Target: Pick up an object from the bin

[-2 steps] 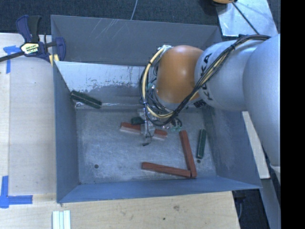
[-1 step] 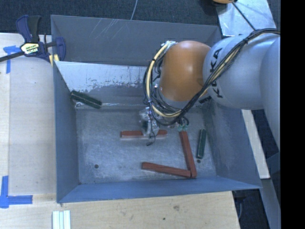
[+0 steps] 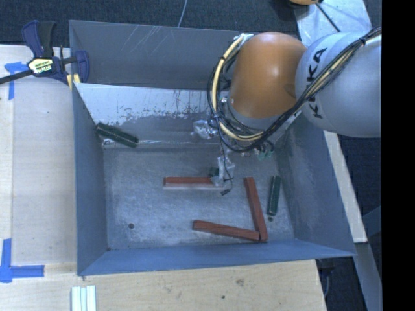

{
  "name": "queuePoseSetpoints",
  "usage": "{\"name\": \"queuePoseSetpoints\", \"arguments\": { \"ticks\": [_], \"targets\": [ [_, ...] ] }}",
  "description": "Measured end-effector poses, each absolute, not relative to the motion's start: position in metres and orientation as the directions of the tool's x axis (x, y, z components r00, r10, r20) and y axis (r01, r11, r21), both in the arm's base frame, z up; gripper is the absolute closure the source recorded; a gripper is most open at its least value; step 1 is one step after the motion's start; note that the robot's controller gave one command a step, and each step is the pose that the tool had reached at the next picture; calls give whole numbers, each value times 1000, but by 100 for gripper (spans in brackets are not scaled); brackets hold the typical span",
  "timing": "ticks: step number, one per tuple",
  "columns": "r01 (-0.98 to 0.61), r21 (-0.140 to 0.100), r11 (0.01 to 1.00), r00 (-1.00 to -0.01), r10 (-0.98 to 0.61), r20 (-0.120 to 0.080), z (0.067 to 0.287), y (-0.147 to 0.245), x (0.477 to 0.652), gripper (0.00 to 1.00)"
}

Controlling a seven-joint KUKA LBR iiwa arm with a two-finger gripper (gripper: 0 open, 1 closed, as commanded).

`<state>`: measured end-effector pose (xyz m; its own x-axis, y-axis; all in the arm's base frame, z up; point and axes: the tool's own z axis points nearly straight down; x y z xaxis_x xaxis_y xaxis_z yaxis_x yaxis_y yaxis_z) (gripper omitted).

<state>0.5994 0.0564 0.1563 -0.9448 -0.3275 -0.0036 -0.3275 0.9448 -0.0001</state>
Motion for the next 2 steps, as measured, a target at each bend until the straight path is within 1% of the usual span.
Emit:
{"name": "queuePoseSetpoints", "arguments": {
  "ticks": [1, 2],
  "targets": [
    [-296, -2, 955, -955, -296, -13, 116, 42, 596, 0],
    [-258, 1, 966, -966, -258, 2, 67, 25, 586, 0]
  ]
}}
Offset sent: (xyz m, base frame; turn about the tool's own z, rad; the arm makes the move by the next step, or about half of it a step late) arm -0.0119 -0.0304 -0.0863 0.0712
